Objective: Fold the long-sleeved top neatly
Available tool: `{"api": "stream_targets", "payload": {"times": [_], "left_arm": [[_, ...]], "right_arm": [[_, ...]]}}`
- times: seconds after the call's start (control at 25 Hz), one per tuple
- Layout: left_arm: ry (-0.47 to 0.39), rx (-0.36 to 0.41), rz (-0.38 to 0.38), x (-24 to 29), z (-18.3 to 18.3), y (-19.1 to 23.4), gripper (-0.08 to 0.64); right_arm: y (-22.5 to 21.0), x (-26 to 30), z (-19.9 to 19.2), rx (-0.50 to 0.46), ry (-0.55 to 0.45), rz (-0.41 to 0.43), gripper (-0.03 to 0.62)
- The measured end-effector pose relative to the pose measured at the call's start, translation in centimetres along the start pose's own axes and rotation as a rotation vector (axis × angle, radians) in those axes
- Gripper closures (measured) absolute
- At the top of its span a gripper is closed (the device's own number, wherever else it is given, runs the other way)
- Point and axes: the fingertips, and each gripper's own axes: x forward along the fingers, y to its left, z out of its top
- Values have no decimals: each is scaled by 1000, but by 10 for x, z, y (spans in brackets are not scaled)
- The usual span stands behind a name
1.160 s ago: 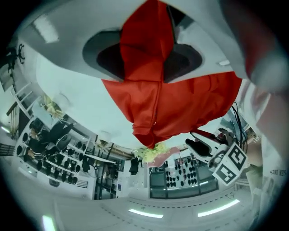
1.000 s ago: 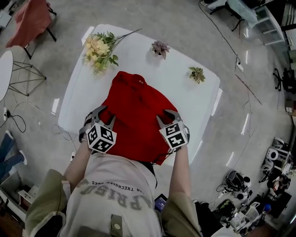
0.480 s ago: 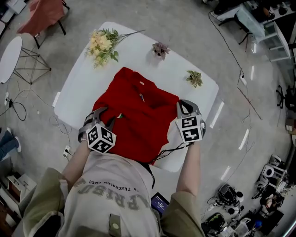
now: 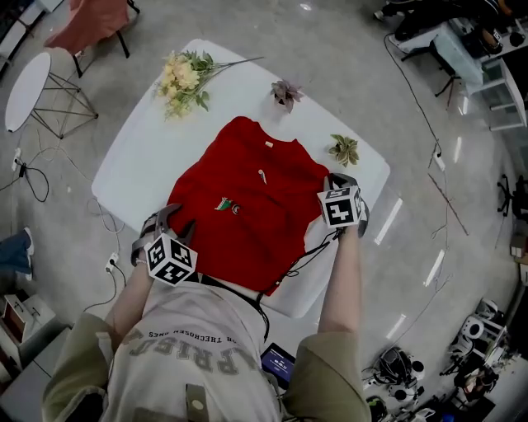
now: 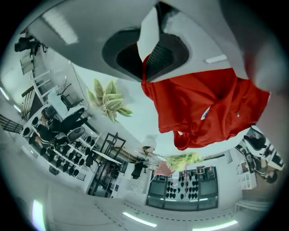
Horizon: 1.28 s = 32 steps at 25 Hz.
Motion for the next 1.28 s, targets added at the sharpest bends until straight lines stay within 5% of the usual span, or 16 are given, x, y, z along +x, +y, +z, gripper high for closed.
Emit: {"api": "stream_targets", "payload": {"times": [0.28,0.44,0.52,0.76,0.88,0.96,1.28], "left_arm": [[18,-52,23,-12,-17,-9,370],[1,-52,20,-16,-23,-11,370],[-12,-46,10,-16,-24,-11,370],[-47,92,-84,-13,-22,-21,370],[-64,160,-191,-18,-27,-32,370],[-47,205,-269,-21,-38,-42,370],[45,399,-399,-23,-97,-49,364]], "right_arm": [[-6,19,-6,52,9,19,555],[-11,-14,5,167,-126,59,366],[-6,-44,12,228,-215,76,356],[91,-133,-2,272,-336,260,354],[185,-153,-32,226,-262,407,354],[239,-152,-62,189,-156,427,354],[321,-136,-141,135,147,272,354]]}}
